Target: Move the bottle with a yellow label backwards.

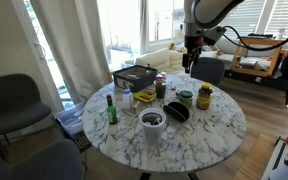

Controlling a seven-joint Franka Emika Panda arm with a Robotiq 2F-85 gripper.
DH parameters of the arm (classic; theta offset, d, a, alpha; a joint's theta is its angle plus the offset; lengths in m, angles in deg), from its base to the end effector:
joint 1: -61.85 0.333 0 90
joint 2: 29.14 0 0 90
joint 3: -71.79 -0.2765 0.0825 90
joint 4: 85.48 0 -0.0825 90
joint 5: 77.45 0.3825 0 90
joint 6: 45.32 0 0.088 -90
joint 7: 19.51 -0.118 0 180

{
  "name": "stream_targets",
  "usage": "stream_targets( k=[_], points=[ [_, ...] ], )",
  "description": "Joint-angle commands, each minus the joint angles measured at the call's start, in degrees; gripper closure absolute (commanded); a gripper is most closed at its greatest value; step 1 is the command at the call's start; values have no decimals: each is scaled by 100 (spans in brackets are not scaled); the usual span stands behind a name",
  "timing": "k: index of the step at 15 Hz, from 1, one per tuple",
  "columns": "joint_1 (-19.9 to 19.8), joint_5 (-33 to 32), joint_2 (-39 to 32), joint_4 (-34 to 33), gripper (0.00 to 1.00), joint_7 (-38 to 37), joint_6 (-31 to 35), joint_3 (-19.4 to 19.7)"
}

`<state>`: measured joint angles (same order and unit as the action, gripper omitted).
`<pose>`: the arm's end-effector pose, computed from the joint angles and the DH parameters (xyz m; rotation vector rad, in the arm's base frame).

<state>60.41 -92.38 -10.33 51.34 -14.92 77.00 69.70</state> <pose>0.4629 -0.0084 0.4051 2.8829 0.3208 0.0953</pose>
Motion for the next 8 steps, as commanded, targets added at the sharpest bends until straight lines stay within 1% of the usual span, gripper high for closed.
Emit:
stream_targets(
  k=[1, 6, 8],
  points=[
    [48, -13, -2, -11, 0, -11, -18, 42],
    [48, -13, -2, -11, 0, -11, -18, 42],
    [16, 119, -39, -38, 0, -184, 250, 100]
  ],
)
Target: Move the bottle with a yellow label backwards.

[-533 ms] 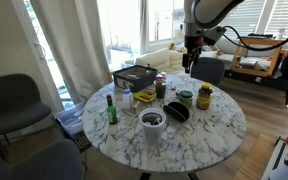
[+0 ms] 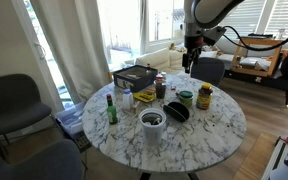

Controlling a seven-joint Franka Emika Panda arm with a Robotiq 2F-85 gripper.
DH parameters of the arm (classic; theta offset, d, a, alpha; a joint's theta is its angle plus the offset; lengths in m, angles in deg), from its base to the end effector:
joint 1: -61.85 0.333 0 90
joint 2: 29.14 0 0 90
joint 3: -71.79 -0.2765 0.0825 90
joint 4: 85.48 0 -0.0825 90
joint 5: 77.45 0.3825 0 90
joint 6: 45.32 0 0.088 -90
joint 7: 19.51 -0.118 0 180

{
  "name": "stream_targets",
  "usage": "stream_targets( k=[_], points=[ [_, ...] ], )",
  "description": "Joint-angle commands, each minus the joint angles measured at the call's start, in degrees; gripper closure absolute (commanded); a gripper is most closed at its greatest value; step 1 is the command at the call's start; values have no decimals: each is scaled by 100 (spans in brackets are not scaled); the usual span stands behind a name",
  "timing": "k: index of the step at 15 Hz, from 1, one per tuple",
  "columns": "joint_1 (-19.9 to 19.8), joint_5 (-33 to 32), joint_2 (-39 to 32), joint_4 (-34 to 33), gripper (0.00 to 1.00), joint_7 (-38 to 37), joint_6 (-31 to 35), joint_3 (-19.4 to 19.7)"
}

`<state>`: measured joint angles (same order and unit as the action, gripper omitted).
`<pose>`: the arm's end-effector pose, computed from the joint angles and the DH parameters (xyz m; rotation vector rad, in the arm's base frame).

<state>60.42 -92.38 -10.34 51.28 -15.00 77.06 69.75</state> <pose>0.4633 -0.0086 0.4056 2.8834 0.3179 0.0983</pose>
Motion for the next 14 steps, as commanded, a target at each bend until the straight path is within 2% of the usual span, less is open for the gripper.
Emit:
stream_targets(
  k=[1, 4, 7, 11, 13, 14],
  points=[
    [17, 166, -128, -91, 0, -105, 235, 132],
    [-5, 147, -71, 42, 0, 556, 118, 373],
    [-94, 243, 87, 362, 0, 1317, 121, 785],
    [-419, 582, 399, 855, 0, 2402, 171, 1626],
    [-521, 1049, 248, 766, 0, 2679, 171, 2014],
    [-515, 710, 176, 659, 0, 2402, 118, 1734]
  ],
)
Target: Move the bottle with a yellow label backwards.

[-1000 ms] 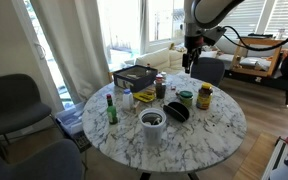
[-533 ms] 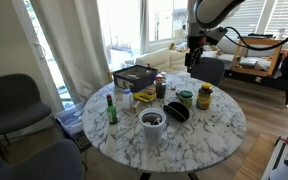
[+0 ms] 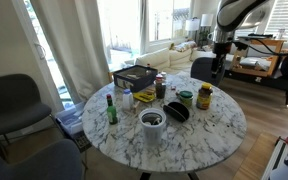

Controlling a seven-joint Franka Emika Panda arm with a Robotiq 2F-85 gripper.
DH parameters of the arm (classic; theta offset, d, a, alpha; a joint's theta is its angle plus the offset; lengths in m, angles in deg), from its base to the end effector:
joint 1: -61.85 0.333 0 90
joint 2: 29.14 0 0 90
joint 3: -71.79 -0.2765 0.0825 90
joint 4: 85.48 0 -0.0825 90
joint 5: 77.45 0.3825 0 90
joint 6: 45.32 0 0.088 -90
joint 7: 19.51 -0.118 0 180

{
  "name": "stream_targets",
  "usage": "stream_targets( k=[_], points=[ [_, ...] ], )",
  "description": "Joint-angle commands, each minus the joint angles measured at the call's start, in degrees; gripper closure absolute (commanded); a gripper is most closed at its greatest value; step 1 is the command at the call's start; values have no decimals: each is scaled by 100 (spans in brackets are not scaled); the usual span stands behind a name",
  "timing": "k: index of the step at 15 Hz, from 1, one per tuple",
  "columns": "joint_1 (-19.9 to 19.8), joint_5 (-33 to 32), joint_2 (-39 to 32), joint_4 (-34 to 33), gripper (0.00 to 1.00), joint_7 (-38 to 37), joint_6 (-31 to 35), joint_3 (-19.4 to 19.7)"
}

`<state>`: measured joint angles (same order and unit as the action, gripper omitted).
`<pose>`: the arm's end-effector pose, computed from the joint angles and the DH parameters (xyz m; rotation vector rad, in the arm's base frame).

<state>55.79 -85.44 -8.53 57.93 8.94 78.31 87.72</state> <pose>0.4040 -0.1655 0.3603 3.1050 0.3219 -0.0049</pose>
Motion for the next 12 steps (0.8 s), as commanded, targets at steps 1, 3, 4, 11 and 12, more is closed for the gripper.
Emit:
stream_targets(
  k=[1, 3, 4, 11, 12],
  points=[
    [-109, 156, 1, 3, 0, 168, -8, 89],
    [-143, 254, 0, 4, 0, 251, -8, 177],
    [-136, 270, 0, 4, 0, 250, -8, 166],
    [-211, 533, -531, 23, 0, 610, 1482, 543],
    [-211, 616, -664, 26, 0, 673, 1670, 595]
  ],
)
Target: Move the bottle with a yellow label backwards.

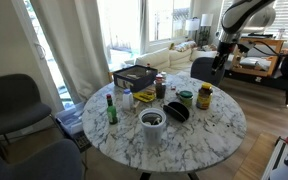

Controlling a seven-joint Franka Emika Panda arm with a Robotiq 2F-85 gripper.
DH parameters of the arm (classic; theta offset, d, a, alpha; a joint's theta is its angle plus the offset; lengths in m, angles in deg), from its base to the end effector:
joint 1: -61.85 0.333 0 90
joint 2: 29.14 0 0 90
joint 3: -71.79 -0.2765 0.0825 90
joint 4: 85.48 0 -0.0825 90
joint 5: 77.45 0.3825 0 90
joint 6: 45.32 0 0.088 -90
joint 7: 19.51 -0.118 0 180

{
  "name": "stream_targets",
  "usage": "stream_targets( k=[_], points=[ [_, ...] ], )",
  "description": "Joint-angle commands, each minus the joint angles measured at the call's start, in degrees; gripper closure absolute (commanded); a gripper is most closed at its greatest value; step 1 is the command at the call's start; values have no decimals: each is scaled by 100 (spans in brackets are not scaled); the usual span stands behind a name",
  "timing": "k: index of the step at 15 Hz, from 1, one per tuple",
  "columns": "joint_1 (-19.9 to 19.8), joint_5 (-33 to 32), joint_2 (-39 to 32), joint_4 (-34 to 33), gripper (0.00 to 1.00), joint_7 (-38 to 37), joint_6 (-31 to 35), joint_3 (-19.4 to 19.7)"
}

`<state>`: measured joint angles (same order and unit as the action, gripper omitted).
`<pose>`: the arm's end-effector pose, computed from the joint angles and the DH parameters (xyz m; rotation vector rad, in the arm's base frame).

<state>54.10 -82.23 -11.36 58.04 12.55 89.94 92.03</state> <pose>0.4073 -0.2129 0.3547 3.0884 0.2066 0.2358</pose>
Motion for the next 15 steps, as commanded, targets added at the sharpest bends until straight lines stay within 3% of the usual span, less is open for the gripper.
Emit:
stream_targets(
  k=[1, 5, 9, 15],
  points=[
    [-25, 437, -504, -4, 0, 416, 590, 220],
    [113, 1566, -964, -87, 0, 1233, 574, 340],
    [-1, 2467, -1343, -250, 0, 1905, 730, 160],
    [-186, 2282, -1324, -279, 0, 1720, 649, -65]
  ],
)
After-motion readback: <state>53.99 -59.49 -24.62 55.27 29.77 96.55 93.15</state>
